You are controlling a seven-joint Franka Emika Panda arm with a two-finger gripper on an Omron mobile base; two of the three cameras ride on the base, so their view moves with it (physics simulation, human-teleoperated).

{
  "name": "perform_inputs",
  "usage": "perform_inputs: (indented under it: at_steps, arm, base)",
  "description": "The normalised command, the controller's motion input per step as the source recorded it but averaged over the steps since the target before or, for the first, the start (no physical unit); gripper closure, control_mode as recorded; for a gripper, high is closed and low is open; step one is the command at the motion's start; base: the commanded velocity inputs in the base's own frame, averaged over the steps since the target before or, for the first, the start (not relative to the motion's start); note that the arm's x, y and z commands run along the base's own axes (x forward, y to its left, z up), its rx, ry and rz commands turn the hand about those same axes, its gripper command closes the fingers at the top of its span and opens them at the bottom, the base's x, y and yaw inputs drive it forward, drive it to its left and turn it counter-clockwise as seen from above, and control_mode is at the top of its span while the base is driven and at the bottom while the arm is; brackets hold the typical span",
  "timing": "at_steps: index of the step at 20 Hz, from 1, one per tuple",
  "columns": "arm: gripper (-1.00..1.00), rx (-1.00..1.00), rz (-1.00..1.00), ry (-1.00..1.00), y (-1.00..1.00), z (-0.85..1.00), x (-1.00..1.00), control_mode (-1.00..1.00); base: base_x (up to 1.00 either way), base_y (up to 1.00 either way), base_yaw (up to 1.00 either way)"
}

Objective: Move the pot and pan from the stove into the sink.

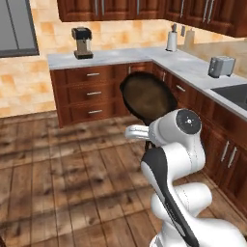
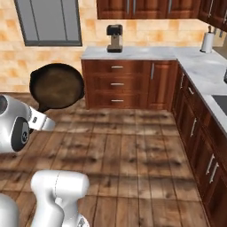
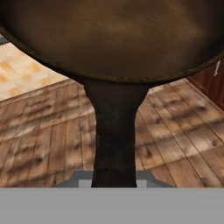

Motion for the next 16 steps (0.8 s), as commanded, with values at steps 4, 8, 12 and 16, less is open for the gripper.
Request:
perform_inputs:
  at_steps: [4,8,12,16]
  arm:
    - [1.00,0.00,0.00,0.00,0.00,0.00,0.00,1.00]
    - [1.00,0.00,0.00,0.00,0.00,0.00,0.00,1.00]
    - [1.00,0.00,0.00,0.00,0.00,0.00,0.00,1.00]
    - [1.00,0.00,0.00,0.00,0.00,0.00,0.00,1.00]
  base:
    - [0.84,0.04,-0.02]
    - [0.86,0.03,-0.02]
    - [0.87,0.03,-0.02]
    - [0.86,0.04,-0.02]
